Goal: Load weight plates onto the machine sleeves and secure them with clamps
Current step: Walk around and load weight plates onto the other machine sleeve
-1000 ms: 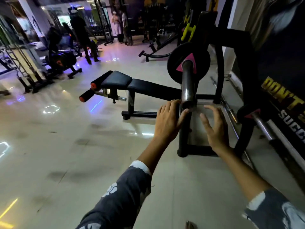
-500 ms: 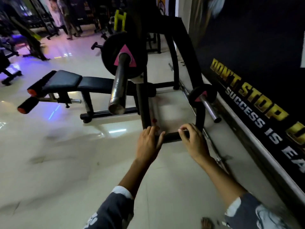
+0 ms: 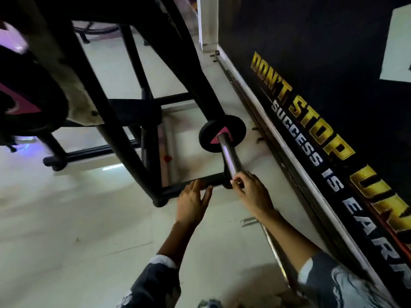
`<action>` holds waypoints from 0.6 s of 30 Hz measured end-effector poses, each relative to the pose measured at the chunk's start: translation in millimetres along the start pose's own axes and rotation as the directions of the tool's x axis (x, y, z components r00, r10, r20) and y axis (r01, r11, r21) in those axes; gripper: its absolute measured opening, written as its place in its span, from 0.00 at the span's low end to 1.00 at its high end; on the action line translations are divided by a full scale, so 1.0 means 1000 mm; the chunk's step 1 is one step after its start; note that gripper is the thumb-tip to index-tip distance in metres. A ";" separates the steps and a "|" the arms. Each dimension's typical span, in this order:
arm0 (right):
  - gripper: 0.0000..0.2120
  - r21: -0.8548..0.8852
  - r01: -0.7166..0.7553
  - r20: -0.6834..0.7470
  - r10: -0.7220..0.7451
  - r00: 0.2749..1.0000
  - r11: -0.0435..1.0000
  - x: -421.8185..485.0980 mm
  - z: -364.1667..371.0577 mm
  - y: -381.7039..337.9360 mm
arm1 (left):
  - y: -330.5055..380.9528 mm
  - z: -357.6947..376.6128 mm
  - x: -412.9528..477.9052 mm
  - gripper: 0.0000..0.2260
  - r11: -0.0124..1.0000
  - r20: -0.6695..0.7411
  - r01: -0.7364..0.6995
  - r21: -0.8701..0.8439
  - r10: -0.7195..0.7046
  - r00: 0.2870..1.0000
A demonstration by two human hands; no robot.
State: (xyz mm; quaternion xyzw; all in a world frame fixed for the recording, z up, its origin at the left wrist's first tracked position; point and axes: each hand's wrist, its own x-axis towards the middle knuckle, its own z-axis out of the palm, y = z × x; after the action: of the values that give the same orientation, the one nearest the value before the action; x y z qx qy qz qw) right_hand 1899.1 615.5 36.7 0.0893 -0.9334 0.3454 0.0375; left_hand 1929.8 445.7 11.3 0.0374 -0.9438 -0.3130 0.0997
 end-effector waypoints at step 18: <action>0.32 0.592 -0.291 0.118 0.277 0.954 0.751 0.292 0.121 0.186 | -0.104 0.172 0.288 0.25 0.893 -0.032 0.134 -0.431 -0.163 0.986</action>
State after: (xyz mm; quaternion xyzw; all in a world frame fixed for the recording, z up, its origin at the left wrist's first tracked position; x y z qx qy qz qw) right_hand 1576.1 634.5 -135.1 -0.0424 -0.7775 0.6249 -0.0562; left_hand 1613.1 424.2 -138.7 0.0972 -0.8428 -0.5172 0.1128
